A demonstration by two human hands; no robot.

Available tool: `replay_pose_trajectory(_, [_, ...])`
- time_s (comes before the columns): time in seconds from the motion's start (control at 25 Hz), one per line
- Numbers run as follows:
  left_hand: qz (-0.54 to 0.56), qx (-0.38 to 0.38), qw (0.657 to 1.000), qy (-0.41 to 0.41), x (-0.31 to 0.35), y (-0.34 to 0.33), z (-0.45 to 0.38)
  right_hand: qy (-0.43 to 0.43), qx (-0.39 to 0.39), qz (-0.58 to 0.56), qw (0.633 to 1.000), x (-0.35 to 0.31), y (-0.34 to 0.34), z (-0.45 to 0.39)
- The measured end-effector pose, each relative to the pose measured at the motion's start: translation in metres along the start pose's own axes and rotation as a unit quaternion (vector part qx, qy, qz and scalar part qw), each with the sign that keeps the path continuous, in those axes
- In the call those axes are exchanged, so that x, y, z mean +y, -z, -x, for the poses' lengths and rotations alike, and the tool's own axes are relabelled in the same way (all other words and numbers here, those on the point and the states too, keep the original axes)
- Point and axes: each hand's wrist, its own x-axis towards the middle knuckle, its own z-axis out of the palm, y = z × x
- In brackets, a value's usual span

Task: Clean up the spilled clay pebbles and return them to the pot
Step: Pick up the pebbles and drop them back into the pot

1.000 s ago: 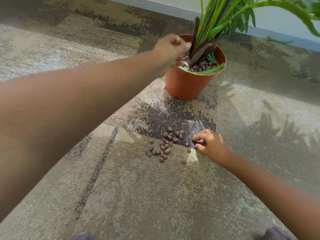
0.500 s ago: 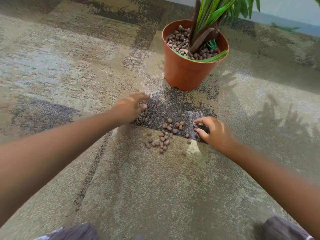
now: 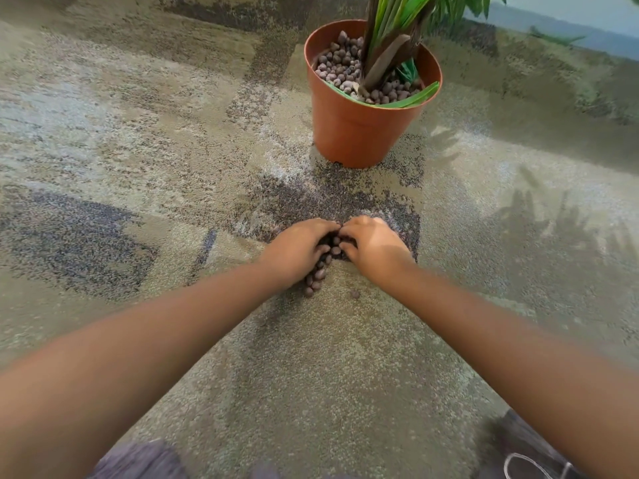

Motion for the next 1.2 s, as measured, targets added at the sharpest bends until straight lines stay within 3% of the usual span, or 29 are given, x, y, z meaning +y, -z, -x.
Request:
replay_pose_trajectory(0.2, [-0.032, 0.011, 0.999, 0.016, 0.003, -0.003, -0.002, -0.027, -0.01, -0.028, 0.999, 0.003, -0.006, 0.006])
replay_pose_trajectory(0.44, [0.03, -0.005, 0.996, 0.078, 0.013, 0.007, -0.006, -0.062, -0.025, -0.058, 0.996, -0.002, 0.013, 0.001])
replay_pose_trajectory(0.56, [0.118, 0.028, 0.987, 0.106, 0.026, 0.036, -0.018, -0.059, 0.041, -0.102, 0.992, -0.004, 0.054, -0.008])
replay_pose_trajectory(0.68, [0.219, 0.084, 0.964, 0.123, 0.045, 0.095, -0.052, 0.016, 0.153, -0.169, 0.973, -0.011, 0.12, -0.028])
replay_pose_trajectory(0.84, [0.352, 0.123, 0.924, 0.081, 0.08, 0.167, -0.106, 0.038, 0.245, -0.171, 0.953, -0.016, 0.181, -0.062])
replay_pose_trajectory(1.0, [0.269, 0.149, 0.941, 0.14, 0.056, 0.184, -0.115, 0.036, 0.284, -0.109, 0.952, -0.006, 0.182, -0.073])
replay_pose_trajectory(1.08, [0.217, 0.136, 0.95, 0.178, 0.025, 0.169, -0.088, 0.072, 0.251, -0.082, 0.962, 0.002, 0.147, -0.063])
replay_pose_trajectory(1.2, [0.111, -0.001, 0.974, 0.197, -0.02, 0.121, -0.033, 0.08, 0.067, 0.015, 0.994, 0.027, 0.071, -0.033])
